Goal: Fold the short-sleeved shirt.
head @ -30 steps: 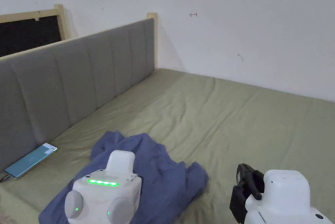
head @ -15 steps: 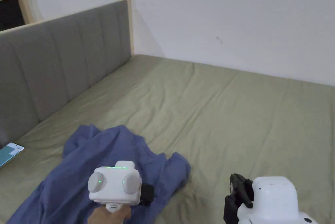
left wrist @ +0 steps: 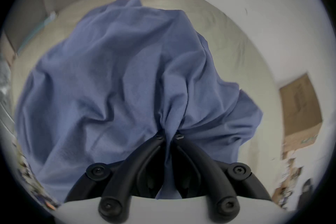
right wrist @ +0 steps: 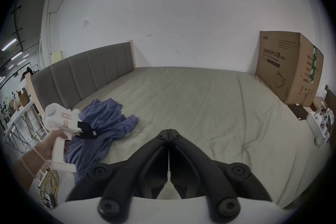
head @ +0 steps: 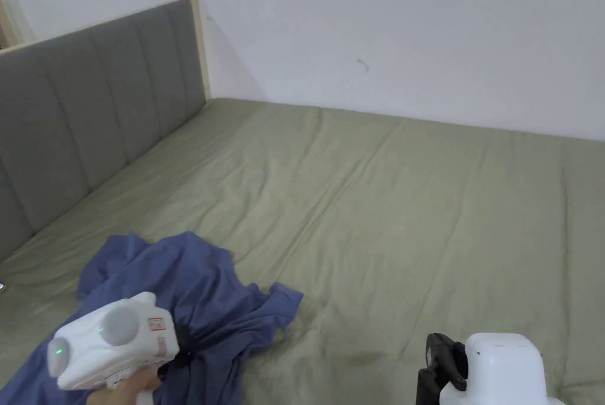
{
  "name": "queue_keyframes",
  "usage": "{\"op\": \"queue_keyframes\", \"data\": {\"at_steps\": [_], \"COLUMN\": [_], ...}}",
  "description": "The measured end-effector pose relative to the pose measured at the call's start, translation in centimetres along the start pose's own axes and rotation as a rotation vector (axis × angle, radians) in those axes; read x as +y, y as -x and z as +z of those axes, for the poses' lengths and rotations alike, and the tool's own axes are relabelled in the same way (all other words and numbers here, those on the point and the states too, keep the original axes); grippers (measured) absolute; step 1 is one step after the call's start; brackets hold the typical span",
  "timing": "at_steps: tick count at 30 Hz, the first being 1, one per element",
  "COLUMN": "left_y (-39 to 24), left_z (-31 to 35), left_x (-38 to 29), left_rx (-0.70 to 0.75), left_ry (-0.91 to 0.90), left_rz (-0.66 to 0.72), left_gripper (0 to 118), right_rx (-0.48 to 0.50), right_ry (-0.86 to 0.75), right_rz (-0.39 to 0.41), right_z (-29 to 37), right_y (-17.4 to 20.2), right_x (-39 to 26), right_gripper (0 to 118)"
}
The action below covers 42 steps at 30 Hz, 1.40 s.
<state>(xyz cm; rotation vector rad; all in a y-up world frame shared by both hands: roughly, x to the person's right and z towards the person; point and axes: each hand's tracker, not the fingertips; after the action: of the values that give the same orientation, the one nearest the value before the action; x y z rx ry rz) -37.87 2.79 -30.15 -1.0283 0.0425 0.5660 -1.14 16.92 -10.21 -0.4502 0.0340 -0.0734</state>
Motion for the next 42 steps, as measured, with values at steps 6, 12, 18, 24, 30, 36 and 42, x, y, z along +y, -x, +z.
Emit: {"op": "queue_keyframes", "data": {"at_steps": [6,12,18,24,30,36,42], "left_y": [1.4,-6.3,-15.8,-30.9,-44.3,-46.9,-41.7], "left_z": [1.7,4.1,4.8,7.3,10.8,3.7,-3.1], "left_x": [0.3,0.4,-0.8,-6.5,-15.2,-26.4,-32.0], "left_rx": [-0.244,-0.194,-0.386,-0.604,-0.835,-0.616,-0.421], "left_ry": [-0.009,-0.025,0.01,0.074,0.114,0.247,0.401], "left_rz": [0.159,-0.062,-0.218,-0.479,-0.798,-1.0,-1.001], "left_gripper": [3,3,4,4,3,3,49], "right_rx": [-0.061,-0.131,-0.203,-0.29,-0.411,-0.507,-0.537], "right_ry": [-0.008,-0.035,-0.077,-0.121,-0.155,-0.112,-0.026], "right_rz": [-0.065,-0.133,-0.172,-0.149,-0.166,-0.215,-0.268], "right_z": [0.4,1.7,3.8,6.4,9.4,11.3,11.0], "right_y": [-3.7,-8.1,-11.5,-13.8,-17.4,-21.4,-23.1], "right_x": [0.0,0.0,0.6,1.0,0.9,-1.1,-4.1], "right_gripper": [0,0,0,0,0,0,0]}}
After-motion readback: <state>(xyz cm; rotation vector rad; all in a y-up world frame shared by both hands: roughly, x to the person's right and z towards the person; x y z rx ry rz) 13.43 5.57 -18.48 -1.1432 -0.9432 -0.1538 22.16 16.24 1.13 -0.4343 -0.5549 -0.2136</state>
